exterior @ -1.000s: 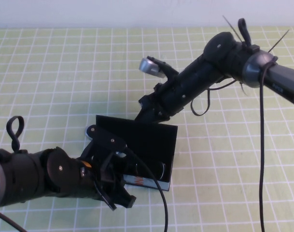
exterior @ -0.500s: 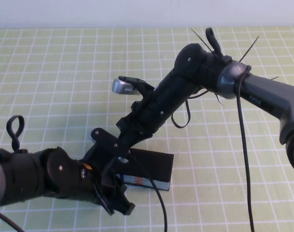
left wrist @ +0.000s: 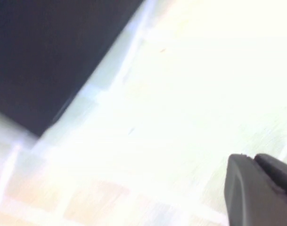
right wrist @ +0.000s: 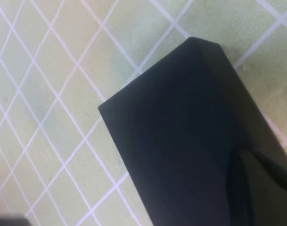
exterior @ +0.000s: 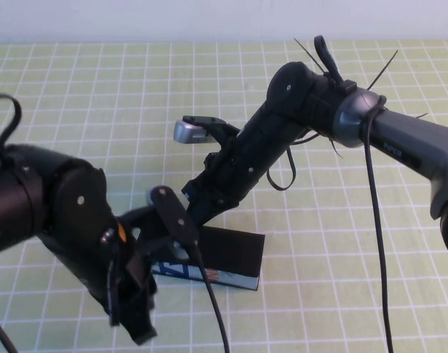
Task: Return glasses to glasses case
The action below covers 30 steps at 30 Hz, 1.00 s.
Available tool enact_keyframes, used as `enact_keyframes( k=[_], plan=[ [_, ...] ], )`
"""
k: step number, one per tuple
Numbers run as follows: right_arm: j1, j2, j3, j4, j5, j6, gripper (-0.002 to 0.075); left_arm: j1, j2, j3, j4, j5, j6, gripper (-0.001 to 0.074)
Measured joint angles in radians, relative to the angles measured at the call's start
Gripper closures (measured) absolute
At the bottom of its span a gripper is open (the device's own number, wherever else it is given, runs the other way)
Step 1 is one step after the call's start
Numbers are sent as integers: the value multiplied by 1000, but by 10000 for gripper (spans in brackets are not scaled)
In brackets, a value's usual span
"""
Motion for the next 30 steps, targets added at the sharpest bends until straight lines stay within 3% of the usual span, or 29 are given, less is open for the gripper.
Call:
enact_keyframes(
  k=[6,12,21,30],
  plan=[
    [4,0,0,-15,0,5,743,0,-99,-56,228,72,-232,738],
    [5,0,0,-22,0,22,743,0,-267,-58,337,100,-405,738],
    [5,-38,0,-47,2,12,743,0,-587,-58,352,169,-516,738],
    [5,-287,-11,-74,13,7,743,0,-914,-40,330,159,-552,738]
  ],
)
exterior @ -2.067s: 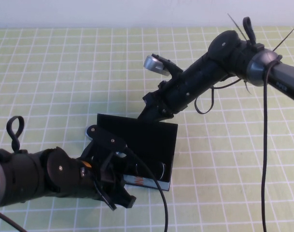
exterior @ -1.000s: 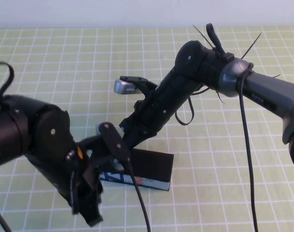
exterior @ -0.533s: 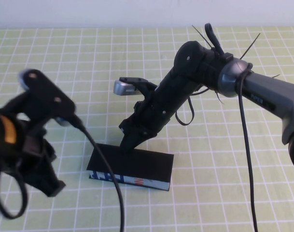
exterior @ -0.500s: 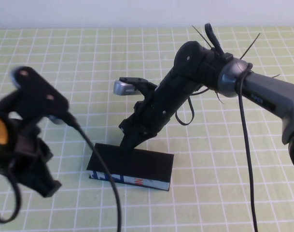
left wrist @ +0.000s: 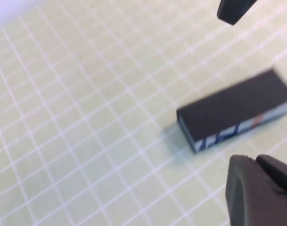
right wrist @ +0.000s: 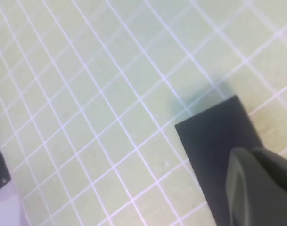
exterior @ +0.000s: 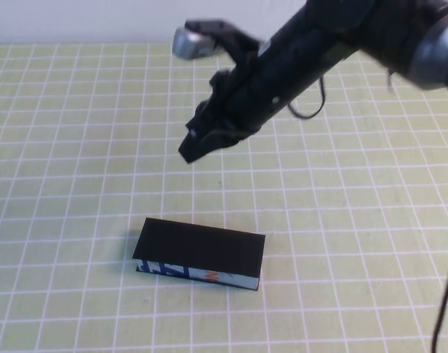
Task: Return glasses to glasses case
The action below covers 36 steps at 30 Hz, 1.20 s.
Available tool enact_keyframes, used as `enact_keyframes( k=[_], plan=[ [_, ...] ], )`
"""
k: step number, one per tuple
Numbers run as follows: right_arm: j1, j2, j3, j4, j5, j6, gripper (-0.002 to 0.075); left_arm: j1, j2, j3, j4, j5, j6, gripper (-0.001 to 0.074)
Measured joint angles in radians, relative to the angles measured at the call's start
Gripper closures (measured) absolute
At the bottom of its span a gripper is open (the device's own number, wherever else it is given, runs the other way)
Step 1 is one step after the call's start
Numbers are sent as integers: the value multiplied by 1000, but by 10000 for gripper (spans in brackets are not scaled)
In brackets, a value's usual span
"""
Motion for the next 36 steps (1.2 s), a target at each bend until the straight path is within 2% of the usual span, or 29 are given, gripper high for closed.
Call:
enact_keyframes(
  k=[8,16,21,29,36],
  plan=[
    [0,-247,0,-160,23,0,743,0,-205,222,-22,-166,-113,738],
    [0,-520,112,-261,34,0,743,0,-245,442,-113,-328,-193,738],
    [0,-699,344,-369,-10,31,743,0,-245,509,-148,-399,-197,738],
    [0,-1066,870,-584,-375,227,743,0,-245,518,-150,-456,-181,738],
    [0,-1378,1255,-620,-601,256,743,0,-245,518,-141,-493,-174,738]
  ],
)
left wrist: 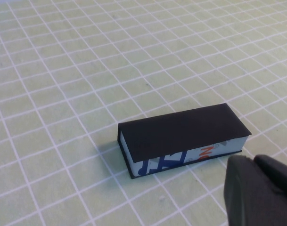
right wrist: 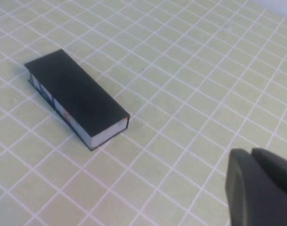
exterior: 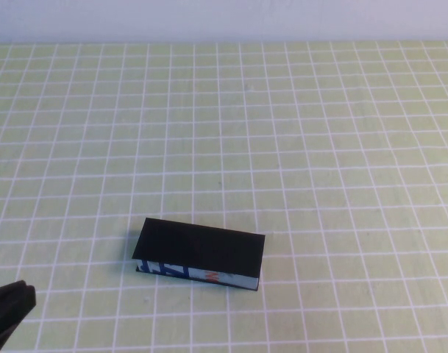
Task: Return glasses to glasses case
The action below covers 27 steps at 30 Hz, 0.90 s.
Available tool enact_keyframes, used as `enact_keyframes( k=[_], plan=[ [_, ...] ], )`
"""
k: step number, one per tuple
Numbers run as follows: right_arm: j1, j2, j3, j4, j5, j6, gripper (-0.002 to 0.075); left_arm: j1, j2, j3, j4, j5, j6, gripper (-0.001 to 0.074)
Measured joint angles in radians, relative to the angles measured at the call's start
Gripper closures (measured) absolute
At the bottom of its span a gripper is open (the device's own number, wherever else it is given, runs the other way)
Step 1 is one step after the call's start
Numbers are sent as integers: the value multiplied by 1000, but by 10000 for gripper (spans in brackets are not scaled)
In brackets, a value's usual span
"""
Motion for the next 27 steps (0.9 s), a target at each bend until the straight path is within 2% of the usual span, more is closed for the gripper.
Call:
enact_keyframes(
  k=[7,27],
  plan=[
    [0,-194,174,-6,-6,1,743,0,0,0,9,-7,4,738],
    [0,-248,180,-4,32,1,743,0,0,0,14,-7,4,738]
  ],
)
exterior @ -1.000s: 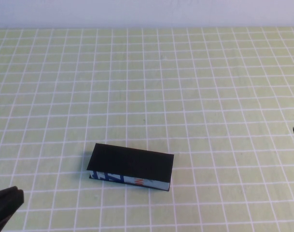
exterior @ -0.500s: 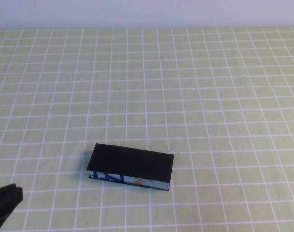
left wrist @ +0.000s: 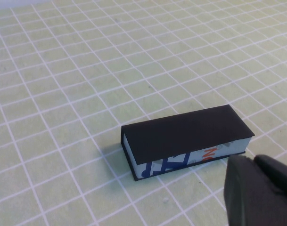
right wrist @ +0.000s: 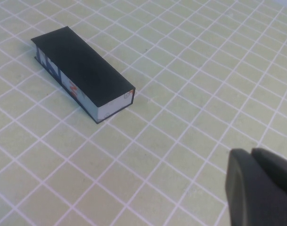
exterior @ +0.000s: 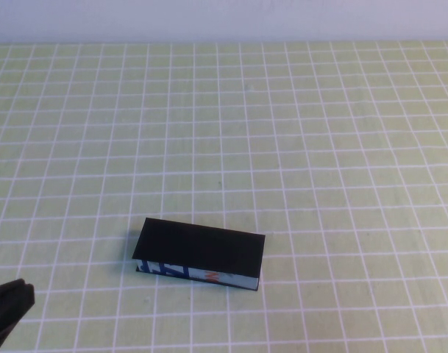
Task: Return glasses to glasses case
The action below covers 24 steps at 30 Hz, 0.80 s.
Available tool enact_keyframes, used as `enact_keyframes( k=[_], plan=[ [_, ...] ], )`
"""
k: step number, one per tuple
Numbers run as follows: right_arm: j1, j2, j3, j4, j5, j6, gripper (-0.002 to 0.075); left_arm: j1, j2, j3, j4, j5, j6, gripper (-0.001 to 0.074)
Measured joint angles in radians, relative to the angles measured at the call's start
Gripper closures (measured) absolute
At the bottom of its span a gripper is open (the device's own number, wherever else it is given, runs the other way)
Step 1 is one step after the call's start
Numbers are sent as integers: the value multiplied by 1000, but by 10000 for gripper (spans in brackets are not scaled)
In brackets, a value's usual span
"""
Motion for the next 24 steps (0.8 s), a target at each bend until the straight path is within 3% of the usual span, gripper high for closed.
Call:
enact_keyframes(
  k=[8,13,24],
  plan=[
    [0,0,0,20,1,0,743,5,0,18,75,44,124,738],
    [0,0,0,20,1,0,743,79,0,34,99,23,192,738],
    [0,0,0,26,2,0,743,289,-58,208,37,-498,204,738]
  ],
)
